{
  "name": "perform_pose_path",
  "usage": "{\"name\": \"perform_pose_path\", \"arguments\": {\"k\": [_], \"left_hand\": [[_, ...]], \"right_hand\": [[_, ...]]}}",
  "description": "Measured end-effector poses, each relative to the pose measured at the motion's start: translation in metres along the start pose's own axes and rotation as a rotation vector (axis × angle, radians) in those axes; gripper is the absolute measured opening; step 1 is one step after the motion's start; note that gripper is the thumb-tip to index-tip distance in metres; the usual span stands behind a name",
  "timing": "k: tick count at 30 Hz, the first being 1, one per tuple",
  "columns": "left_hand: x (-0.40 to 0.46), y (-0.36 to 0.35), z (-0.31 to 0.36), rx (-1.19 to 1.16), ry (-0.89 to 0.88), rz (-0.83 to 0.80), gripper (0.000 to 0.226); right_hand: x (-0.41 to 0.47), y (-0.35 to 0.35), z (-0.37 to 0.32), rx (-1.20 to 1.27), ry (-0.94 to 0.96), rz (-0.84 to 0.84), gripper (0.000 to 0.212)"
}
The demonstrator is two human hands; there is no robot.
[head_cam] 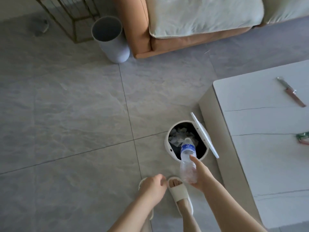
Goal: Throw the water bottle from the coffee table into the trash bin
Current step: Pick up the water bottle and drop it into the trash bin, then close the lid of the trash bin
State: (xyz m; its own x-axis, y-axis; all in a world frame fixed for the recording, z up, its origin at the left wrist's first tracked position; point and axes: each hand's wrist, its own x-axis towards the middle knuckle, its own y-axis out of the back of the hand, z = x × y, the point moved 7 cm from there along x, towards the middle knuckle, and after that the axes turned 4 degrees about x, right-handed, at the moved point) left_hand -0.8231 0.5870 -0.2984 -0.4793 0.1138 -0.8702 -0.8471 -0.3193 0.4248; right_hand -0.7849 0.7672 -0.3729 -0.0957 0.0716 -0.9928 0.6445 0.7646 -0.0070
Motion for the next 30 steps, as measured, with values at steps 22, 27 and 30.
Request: {"name": "perform_pose_path", "arguments": {"k": [22, 27, 30], "left_hand": [[0.069, 0.009, 0.022, 0.305, -0.174, -0.077, 0.032], [0.060, 0.027, 0.079, 0.262, -0.303, 0.026, 0.037], [0.060, 0.038, 0.118, 0.218, -0.371, 0.095, 0.039]], "right_hand": [[0.009, 0.007, -0.020, -0.222, 0.326, 0.283, 0.059], [-0.046, 0.010, -0.046, -0.481, 0.596, 0.383, 0.037], [-0.071, 0.016, -0.060, -0.529, 0.732, 0.450, 0.028]]}}
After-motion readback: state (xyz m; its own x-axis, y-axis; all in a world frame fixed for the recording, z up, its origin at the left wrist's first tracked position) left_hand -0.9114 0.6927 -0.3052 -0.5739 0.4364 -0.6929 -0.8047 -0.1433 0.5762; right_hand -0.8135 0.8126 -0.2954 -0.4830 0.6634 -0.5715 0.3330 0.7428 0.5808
